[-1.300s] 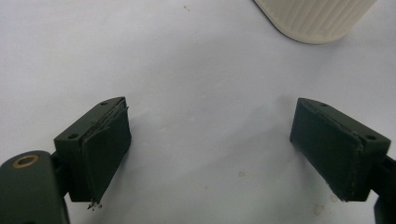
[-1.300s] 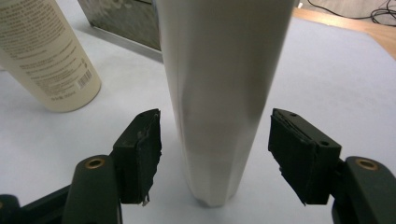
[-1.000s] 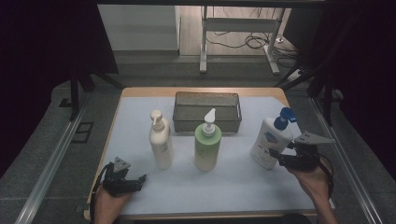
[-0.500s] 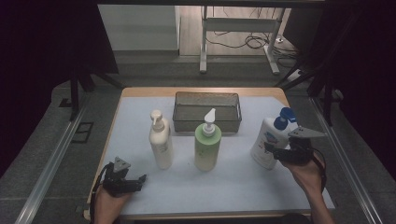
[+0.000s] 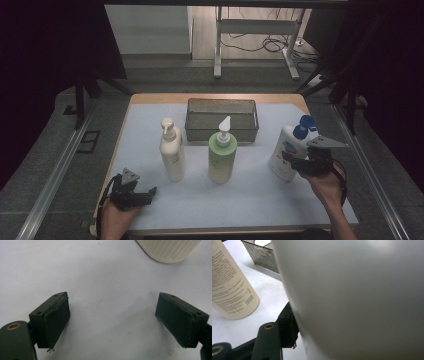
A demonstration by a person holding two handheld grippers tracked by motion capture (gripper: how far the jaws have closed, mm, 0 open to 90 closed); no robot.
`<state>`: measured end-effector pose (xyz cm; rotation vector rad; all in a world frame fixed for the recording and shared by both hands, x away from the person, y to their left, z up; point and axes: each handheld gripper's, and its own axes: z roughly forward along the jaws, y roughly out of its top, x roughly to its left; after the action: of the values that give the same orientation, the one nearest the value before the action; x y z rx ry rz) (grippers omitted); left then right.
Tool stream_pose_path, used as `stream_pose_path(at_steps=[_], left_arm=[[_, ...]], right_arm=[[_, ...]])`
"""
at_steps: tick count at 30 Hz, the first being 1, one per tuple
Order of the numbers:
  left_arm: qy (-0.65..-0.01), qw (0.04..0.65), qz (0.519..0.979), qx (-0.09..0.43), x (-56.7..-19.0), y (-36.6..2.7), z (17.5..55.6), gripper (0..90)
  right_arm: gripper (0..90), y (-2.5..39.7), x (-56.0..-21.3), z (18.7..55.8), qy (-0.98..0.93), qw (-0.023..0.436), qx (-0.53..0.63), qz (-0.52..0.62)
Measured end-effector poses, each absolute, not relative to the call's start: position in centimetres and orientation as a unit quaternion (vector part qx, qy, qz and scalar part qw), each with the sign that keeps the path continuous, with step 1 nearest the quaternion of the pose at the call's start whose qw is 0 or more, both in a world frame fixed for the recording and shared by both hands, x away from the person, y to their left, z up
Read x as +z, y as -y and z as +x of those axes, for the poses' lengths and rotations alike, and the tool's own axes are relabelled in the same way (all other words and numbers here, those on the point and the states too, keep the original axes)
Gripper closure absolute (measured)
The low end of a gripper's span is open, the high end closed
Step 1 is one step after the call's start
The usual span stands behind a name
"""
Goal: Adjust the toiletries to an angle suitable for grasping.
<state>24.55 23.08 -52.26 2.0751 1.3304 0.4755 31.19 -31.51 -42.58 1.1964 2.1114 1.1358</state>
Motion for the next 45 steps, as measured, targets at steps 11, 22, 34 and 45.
stream_pose_path(at_steps=[11, 22, 34, 45], left_arm=[[-0.505, 0.311, 0.785, 0.18, -52.3, -23.1, 24.6, 12.1], [-0.504, 0.311, 0.785, 0.18, -52.3, -23.1, 24.6, 12.1], [-0.503, 0.311, 0.785, 0.181, -52.3, -23.1, 24.6, 12.1], [-0.505, 0.311, 0.785, 0.181, -52.3, -23.1, 24.6, 12.1]], right_arm=[[41.1, 31.0, -41.4, 31.2, -0.768, 0.219, 0.418, 0.433], [41.2, 29.3, -39.2, 32.2, -0.768, 0.22, 0.431, 0.419], [41.1, 27.7, -38.0, 33.2, -0.773, 0.207, 0.441, 0.406], [41.2, 26.4, -36.9, 34.0, -0.777, 0.202, 0.445, 0.398]])
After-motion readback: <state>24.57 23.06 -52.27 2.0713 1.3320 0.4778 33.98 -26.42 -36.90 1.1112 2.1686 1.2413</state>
